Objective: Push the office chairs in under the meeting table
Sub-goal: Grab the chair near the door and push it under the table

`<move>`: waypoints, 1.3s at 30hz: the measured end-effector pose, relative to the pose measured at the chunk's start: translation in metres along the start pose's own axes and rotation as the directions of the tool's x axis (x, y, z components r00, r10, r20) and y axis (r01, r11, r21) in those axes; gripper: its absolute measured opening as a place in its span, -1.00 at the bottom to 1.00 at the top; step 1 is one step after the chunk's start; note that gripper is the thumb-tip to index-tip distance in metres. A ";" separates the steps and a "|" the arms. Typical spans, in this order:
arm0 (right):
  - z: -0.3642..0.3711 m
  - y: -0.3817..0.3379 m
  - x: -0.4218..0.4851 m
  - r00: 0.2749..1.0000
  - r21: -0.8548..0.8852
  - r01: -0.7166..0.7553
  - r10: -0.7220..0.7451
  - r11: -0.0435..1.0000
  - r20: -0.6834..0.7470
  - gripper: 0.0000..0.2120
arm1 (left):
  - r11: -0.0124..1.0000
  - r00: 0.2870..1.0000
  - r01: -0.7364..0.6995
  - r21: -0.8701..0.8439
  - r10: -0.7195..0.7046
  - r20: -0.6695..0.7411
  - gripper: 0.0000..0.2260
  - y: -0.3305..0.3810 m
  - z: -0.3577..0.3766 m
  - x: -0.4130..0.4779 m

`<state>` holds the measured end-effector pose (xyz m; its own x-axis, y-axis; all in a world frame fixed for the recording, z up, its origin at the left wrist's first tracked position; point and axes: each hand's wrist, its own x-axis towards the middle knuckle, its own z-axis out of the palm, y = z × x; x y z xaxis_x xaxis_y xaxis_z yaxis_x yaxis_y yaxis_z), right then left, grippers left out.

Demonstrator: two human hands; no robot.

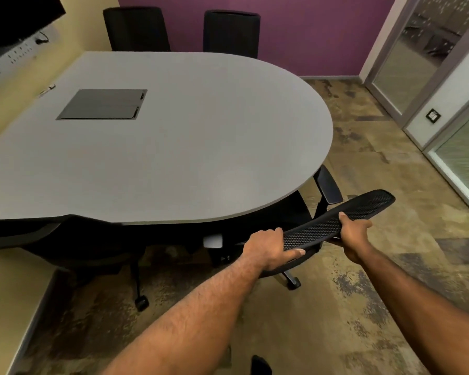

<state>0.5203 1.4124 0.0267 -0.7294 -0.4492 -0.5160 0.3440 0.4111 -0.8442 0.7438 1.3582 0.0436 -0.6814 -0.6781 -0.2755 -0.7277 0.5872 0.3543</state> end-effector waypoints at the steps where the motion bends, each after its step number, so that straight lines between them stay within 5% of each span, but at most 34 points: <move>1: 0.002 0.002 -0.003 1.000 -0.007 0.004 -0.004 1.000 0.002 -0.65 | 1.000 1.000 -0.003 0.008 0.003 -0.001 -0.32 -0.004 -0.001 -0.002; 15: 0.044 0.007 -0.040 0.985 -0.124 0.007 0.015 0.992 0.170 -0.60 | 1.000 0.999 -0.031 -0.001 0.031 -0.037 -0.26 -0.070 -0.008 -0.021; 19: 0.061 0.006 -0.051 0.973 -0.244 0.000 0.057 0.970 0.226 -0.40 | 0.999 0.998 -0.034 -0.028 0.033 -0.059 -0.24 -0.092 -0.013 -0.026; 39: 0.090 -0.010 -0.050 0.969 -0.428 0.079 0.032 0.900 0.245 -0.39 | 0.997 0.999 -0.023 -0.075 0.021 -0.026 -0.17 -0.128 -0.037 -0.012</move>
<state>0.6067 1.3595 0.0477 -0.5510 -0.6166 -0.5623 -0.0006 0.6741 -0.7386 0.8478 1.2751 0.0346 -0.6941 -0.6770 -0.2446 -0.7041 0.5678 0.4265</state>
